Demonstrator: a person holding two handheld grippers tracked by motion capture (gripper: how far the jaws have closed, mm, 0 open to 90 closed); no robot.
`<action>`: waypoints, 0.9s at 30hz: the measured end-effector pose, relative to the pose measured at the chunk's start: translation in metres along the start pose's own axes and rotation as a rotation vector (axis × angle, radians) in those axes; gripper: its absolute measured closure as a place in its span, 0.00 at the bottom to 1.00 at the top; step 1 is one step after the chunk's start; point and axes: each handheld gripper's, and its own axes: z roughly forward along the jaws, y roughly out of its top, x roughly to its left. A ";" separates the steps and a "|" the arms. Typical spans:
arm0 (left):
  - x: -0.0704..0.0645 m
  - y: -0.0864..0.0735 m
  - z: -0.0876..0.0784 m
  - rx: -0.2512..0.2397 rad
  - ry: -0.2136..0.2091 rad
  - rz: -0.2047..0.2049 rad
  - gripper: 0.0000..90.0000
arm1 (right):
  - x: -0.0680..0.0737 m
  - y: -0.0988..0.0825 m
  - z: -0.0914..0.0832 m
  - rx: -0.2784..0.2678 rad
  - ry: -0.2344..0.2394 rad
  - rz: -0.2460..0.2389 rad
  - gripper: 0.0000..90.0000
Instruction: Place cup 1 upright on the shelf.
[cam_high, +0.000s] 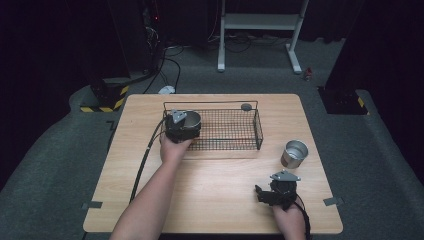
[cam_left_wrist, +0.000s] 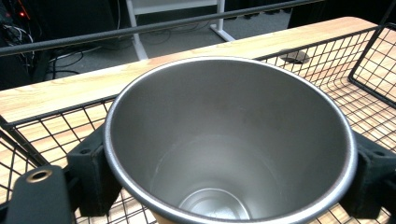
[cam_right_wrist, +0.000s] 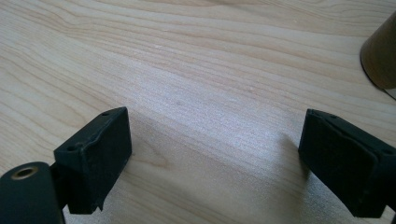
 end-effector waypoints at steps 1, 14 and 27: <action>0.000 0.000 0.000 -0.001 -0.001 0.000 0.15 | 0.000 0.000 0.000 0.000 0.000 0.000 0.10; 0.002 -0.003 -0.004 0.010 -0.006 0.005 0.15 | 0.000 0.000 0.000 0.000 0.000 0.000 0.10; 0.004 0.002 -0.009 0.026 0.014 0.000 0.00 | 0.000 0.000 0.000 0.000 0.000 0.000 0.10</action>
